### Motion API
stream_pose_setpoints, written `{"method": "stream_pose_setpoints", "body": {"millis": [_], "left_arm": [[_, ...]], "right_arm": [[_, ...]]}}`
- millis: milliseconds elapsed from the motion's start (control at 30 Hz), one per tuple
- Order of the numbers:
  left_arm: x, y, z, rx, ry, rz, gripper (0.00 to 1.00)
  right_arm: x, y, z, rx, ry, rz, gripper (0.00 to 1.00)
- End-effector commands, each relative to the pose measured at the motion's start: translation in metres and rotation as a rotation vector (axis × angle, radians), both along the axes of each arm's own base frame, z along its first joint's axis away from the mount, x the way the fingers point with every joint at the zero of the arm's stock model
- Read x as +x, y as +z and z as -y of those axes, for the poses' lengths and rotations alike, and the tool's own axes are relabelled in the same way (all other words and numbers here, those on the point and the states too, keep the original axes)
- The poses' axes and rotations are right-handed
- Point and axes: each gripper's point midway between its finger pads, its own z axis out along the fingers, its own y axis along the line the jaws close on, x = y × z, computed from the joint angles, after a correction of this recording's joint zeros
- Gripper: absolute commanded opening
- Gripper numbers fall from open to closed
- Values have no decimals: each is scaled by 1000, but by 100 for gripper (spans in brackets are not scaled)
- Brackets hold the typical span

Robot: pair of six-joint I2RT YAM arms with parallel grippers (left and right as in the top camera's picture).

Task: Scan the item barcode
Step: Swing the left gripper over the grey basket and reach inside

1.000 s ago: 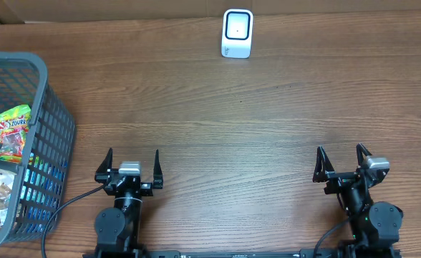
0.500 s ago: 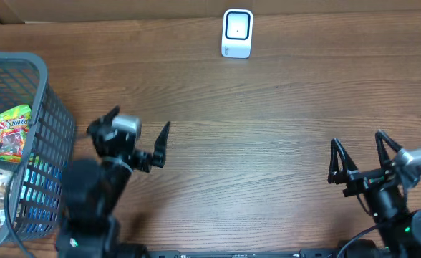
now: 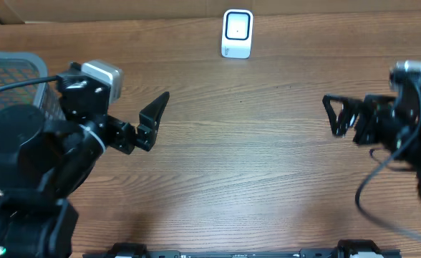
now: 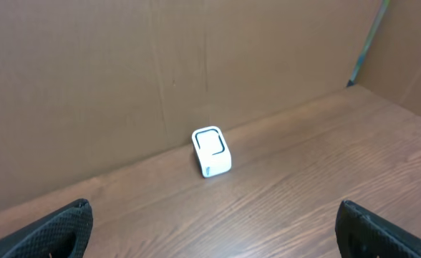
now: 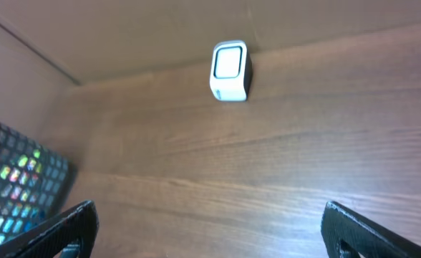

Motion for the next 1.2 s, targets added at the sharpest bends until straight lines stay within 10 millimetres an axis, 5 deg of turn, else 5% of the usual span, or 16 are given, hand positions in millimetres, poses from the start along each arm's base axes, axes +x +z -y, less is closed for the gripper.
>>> {"method": "stream_pose_setpoints", "body": {"millis": [0,233,500,733,933,1167], "left_arm": [[8,16,4,-3,-19,-11,100],[43,18,2,19,10,-184,100],[92,-39,-4,149,10,-420,99],[123,-80,8,63,-5,-572,97],[143,-71,-76,-93,511,-577,92],[96,-70,-209,-263,1068,-603,97]], "right_arm": [[20,24,-1,-56,48,-1,100],[57,11,1,-80,60,-88,100],[66,-7,1,-81,62,-150,100],[68,-5,2,-86,64,-141,100],[67,-6,2,-86,64,-145,100],[66,-8,2,-86,65,-154,100]]}}
